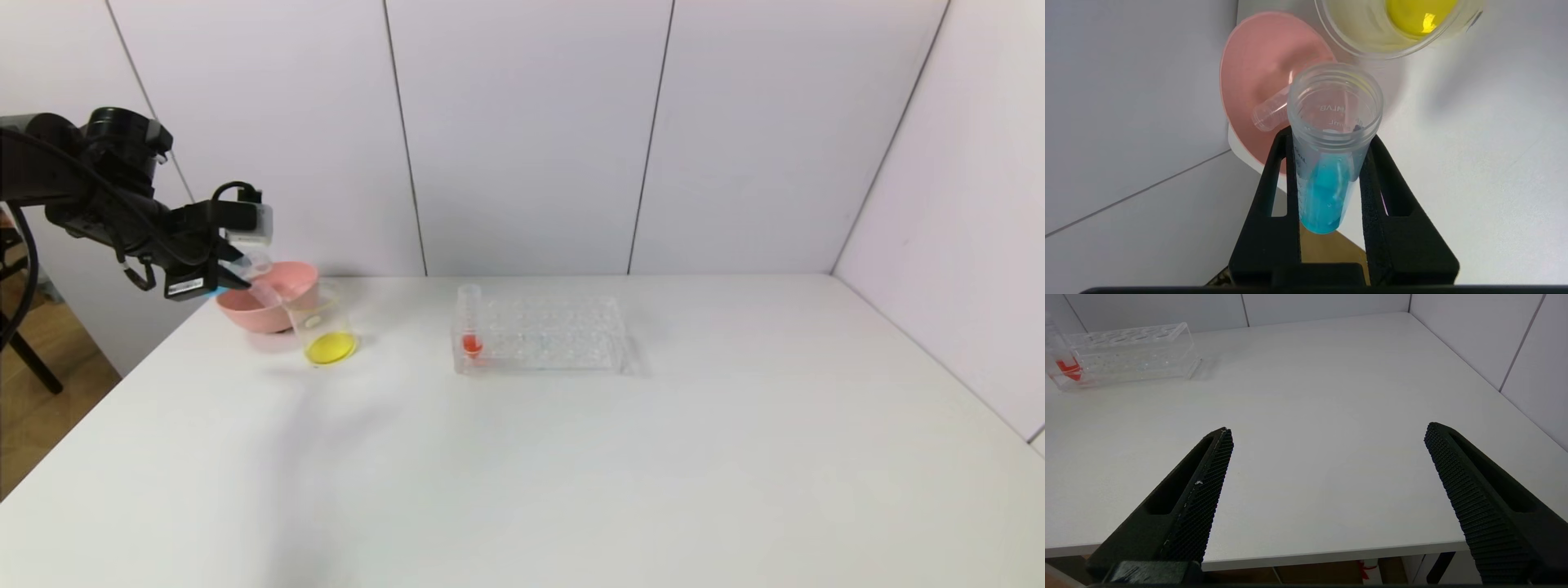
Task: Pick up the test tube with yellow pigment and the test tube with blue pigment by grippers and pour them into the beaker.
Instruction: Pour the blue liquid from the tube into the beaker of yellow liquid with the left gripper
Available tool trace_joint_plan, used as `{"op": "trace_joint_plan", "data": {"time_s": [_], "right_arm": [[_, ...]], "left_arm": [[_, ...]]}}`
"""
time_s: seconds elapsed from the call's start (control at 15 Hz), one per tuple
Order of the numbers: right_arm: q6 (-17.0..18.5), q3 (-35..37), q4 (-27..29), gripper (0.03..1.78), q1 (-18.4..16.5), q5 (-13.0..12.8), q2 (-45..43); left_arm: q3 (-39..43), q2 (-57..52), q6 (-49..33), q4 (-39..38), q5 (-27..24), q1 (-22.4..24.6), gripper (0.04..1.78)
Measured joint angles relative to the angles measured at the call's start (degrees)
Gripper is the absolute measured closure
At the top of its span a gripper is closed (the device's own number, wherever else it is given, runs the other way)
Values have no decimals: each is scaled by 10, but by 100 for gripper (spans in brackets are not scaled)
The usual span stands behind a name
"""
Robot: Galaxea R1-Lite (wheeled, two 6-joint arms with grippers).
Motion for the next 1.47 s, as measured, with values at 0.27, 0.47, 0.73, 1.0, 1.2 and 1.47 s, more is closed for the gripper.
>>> {"op": "trace_joint_plan", "data": {"time_s": [0.27,0.47,0.73,1.0,1.2,1.47], "right_arm": [[0,0,0,10,0,0,0],[0,0,0,10,0,0,0],[0,0,0,10,0,0,0],[0,0,0,10,0,0,0],[0,0,0,10,0,0,0],[0,0,0,10,0,0,0]], "left_arm": [[0,1,3,-10,25,-21,138],[0,3,9,-11,58,-35,138],[-1,8,15,-14,87,-44,138],[-1,15,24,-14,112,-50,138],[-5,20,42,-12,146,-55,138],[-6,22,53,-13,160,-62,138]]}}
